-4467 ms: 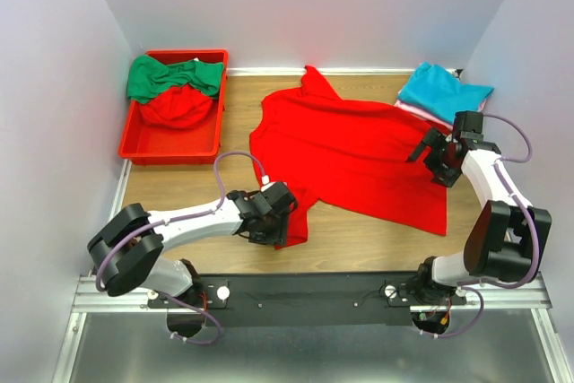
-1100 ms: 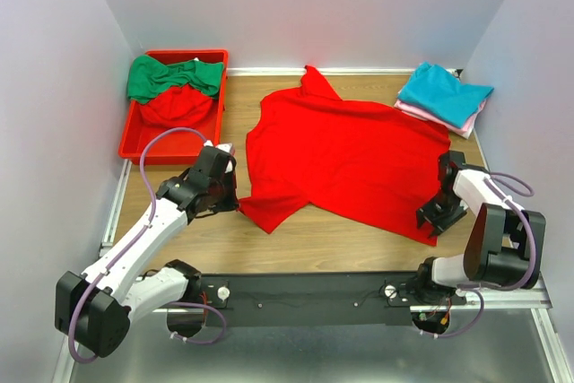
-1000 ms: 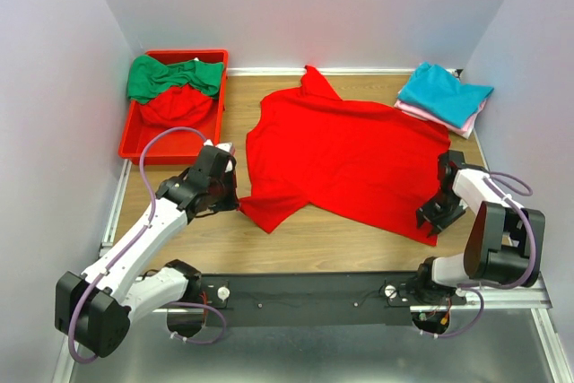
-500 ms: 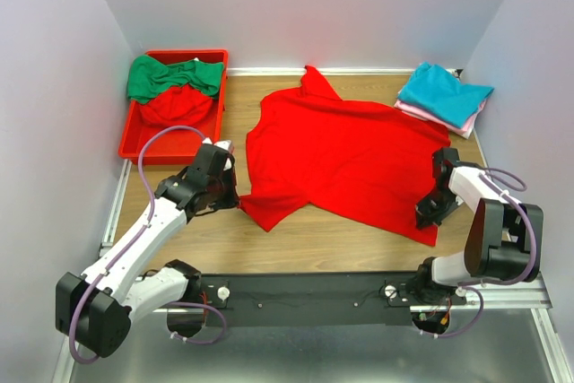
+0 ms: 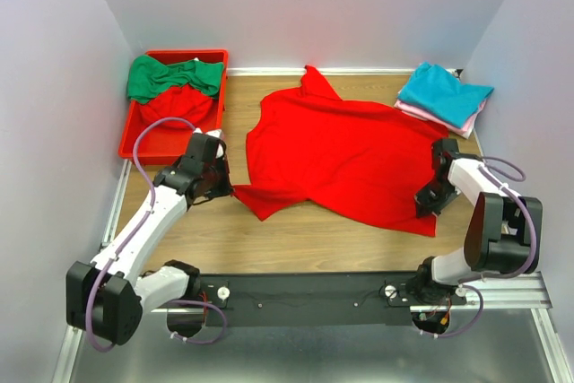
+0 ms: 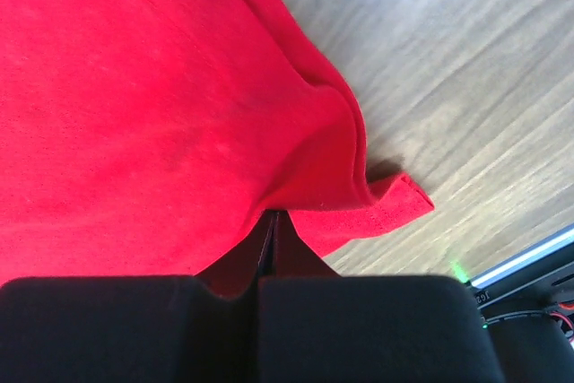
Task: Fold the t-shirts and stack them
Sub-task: Fold the tshirt
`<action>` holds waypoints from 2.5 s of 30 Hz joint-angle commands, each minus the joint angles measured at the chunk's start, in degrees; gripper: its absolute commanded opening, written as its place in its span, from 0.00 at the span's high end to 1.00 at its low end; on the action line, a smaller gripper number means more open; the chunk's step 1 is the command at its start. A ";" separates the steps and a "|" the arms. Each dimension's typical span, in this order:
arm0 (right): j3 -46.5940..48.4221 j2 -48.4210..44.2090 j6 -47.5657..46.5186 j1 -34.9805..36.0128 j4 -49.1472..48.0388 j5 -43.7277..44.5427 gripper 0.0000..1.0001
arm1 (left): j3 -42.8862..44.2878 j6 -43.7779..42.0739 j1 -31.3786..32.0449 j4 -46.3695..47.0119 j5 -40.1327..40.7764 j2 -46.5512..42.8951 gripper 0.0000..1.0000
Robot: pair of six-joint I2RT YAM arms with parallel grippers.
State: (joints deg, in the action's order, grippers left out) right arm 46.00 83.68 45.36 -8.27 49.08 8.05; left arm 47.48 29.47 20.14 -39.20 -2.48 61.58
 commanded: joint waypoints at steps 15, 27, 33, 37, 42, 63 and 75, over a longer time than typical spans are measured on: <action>14.45 19.40 5.26 13.19 -4.26 2.49 0.98 | 5.95 -10.22 -11.26 5.19 -3.58 7.59 1.00; 11.14 6.25 6.58 13.37 3.12 4.95 0.73 | 9.38 -10.84 -11.53 4.40 -3.58 8.56 1.00; 6.40 -1.76 8.95 13.28 6.64 4.96 0.57 | 10.17 -11.72 -11.53 4.13 -3.85 9.08 1.00; 4.19 -3.08 9.57 13.37 8.40 2.41 0.56 | 10.96 -12.16 -11.61 3.96 -4.20 9.61 1.00; 1.91 -5.98 9.13 14.51 9.54 1.44 0.55 | 11.58 -12.25 -11.62 3.96 -4.37 10.22 1.00; -9.43 -5.19 18.00 21.98 6.12 1.70 0.34 | 11.40 -11.98 -11.62 2.73 -4.46 8.91 1.00; -11.99 -5.28 18.01 22.07 0.23 3.72 0.83 | 11.84 -11.81 -11.62 1.85 -5.16 8.12 1.00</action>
State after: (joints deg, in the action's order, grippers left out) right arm 37.45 76.31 63.11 13.54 53.23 7.86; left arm 57.63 18.17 9.04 -36.21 -6.13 71.33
